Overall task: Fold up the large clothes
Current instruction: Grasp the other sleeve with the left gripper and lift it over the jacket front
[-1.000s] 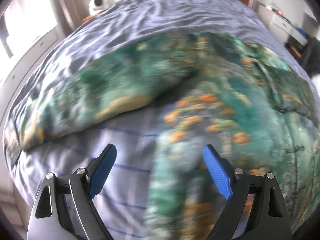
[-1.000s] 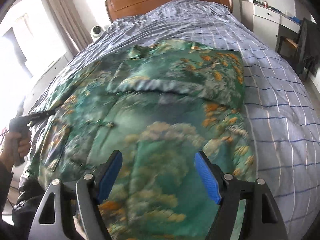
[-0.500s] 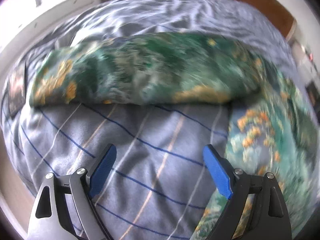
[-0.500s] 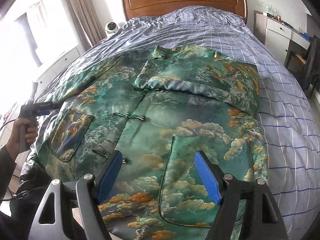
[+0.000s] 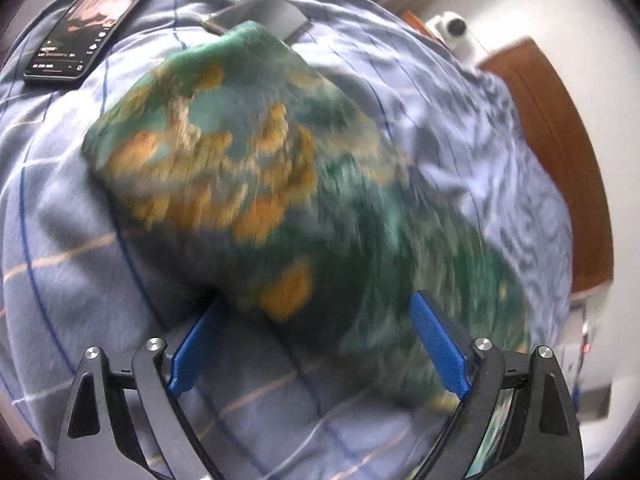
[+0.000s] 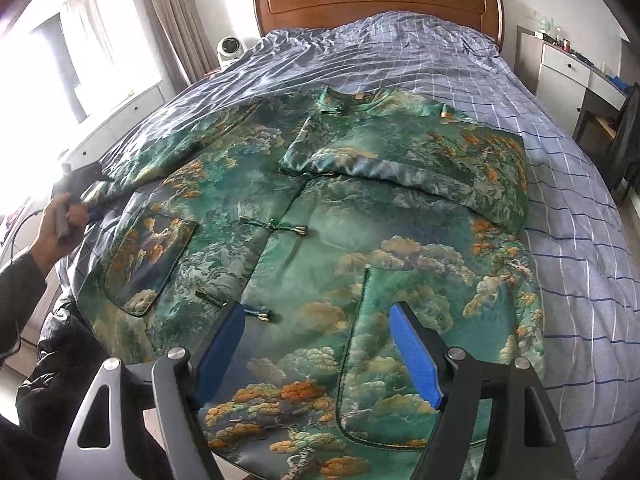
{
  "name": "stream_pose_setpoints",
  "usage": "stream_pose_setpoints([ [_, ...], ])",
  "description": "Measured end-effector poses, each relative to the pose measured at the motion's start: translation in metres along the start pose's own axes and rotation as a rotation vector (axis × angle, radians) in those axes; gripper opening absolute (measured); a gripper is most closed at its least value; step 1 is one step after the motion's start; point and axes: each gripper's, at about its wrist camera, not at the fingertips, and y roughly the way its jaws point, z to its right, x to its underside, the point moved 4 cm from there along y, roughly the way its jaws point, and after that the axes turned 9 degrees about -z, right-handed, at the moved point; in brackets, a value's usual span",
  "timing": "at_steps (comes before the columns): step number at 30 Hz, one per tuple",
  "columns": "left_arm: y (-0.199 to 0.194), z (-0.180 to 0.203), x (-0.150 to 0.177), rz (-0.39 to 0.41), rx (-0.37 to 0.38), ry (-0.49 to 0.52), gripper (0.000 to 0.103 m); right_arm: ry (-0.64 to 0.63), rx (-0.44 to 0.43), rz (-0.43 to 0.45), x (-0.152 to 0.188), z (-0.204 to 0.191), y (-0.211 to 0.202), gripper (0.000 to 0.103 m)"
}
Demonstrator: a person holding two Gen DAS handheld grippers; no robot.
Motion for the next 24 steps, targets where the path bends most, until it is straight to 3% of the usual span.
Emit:
stream_pose_setpoints([
  [2, 0.002, 0.000, -0.007, 0.034, -0.005, -0.050, 0.092, -0.007, -0.003, -0.002, 0.001, -0.005, 0.001, 0.077],
  [3, 0.001, 0.001, -0.008, 0.066, -0.017, -0.066, 0.083, -0.013, -0.006, -0.004, 0.001, -0.008, 0.001, 0.077],
  [4, -0.001, 0.002, -0.010, 0.094, -0.032, -0.063, 0.056, -0.019, -0.007, -0.006, 0.002, -0.010, 0.002, 0.077],
  [5, -0.003, 0.004, -0.010, 0.114, -0.072, -0.043, 0.041, -0.023, -0.006, -0.008, 0.003, -0.011, 0.003, 0.077],
  [6, -0.003, 0.012, -0.009, 0.126, -0.121, 0.007, 0.017, -0.028, -0.003, -0.013, 0.004, -0.013, 0.005, 0.077],
  [7, -0.005, 0.018, -0.009, 0.134, -0.130, 0.046, 0.013, -0.029, -0.004, -0.018, 0.005, -0.014, 0.006, 0.077],
  [12, -0.040, 0.078, 0.020, 0.274, -0.294, 0.353, 0.010, -0.003, -0.025, -0.027, 0.007, -0.012, 0.013, 0.077],
  [14, -0.055, 0.108, 0.039, 0.333, -0.327, 0.482, 0.010, 0.017, -0.035, -0.024, 0.008, -0.009, 0.014, 0.077],
  [18, -0.080, 0.179, 0.104, 0.443, -0.355, 0.797, 0.010, 0.047, -0.048, -0.008, 0.011, -0.004, 0.010, 0.077],
  [24, -0.065, 0.240, 0.209, 0.483, -0.362, 1.156, 0.010, 0.090, -0.054, 0.025, 0.016, 0.007, -0.004, 0.077],
])
